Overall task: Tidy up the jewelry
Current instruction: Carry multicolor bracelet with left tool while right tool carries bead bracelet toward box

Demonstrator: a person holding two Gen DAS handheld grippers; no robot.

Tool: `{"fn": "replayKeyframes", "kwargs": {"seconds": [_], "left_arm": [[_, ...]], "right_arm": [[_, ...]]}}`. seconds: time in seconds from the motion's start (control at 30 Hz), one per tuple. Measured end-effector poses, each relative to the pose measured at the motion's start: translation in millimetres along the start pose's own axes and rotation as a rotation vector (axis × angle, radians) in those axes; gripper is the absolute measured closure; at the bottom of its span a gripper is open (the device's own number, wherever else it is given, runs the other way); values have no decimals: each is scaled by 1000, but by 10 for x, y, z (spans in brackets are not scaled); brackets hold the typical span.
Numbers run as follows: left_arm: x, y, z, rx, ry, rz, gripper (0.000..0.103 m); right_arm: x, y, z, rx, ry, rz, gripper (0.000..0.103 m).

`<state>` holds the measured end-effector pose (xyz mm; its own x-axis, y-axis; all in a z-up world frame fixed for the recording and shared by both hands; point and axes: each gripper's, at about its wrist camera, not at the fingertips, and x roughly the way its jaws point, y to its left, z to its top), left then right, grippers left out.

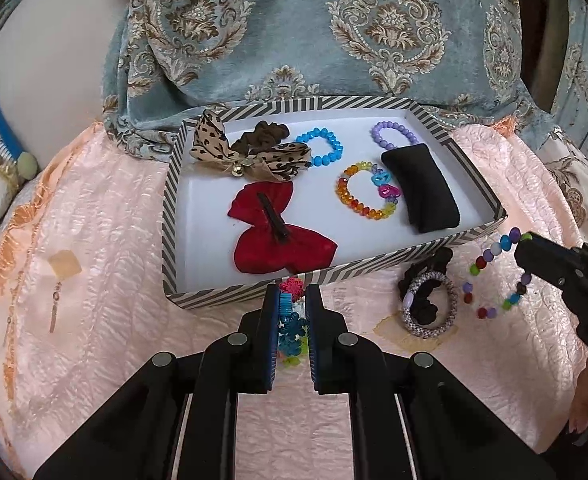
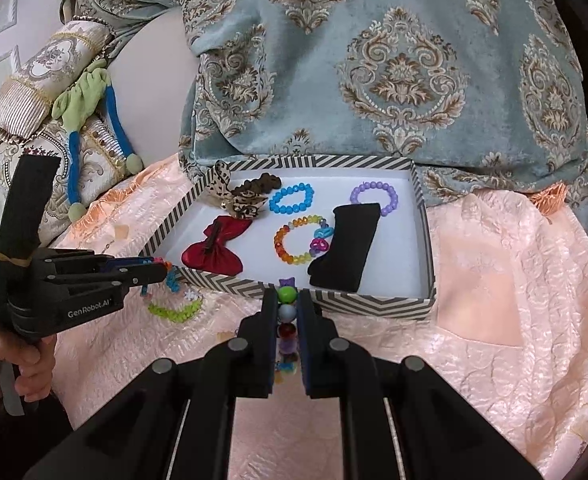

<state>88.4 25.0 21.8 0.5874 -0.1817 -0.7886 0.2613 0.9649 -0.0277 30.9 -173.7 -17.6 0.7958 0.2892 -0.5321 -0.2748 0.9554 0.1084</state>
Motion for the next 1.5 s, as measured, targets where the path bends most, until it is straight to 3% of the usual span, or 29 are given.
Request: {"fn": "replayKeyframes", "kwargs": {"seconds": [0.53, 1.5], "left_arm": [[36, -20, -7, 7, 10, 43, 103], [53, -30, -9, 7, 15, 45, 103]], "right_arm": [[29, 47, -21, -28, 7, -34, 94], [80, 93, -45, -54, 29, -43, 94]]}}
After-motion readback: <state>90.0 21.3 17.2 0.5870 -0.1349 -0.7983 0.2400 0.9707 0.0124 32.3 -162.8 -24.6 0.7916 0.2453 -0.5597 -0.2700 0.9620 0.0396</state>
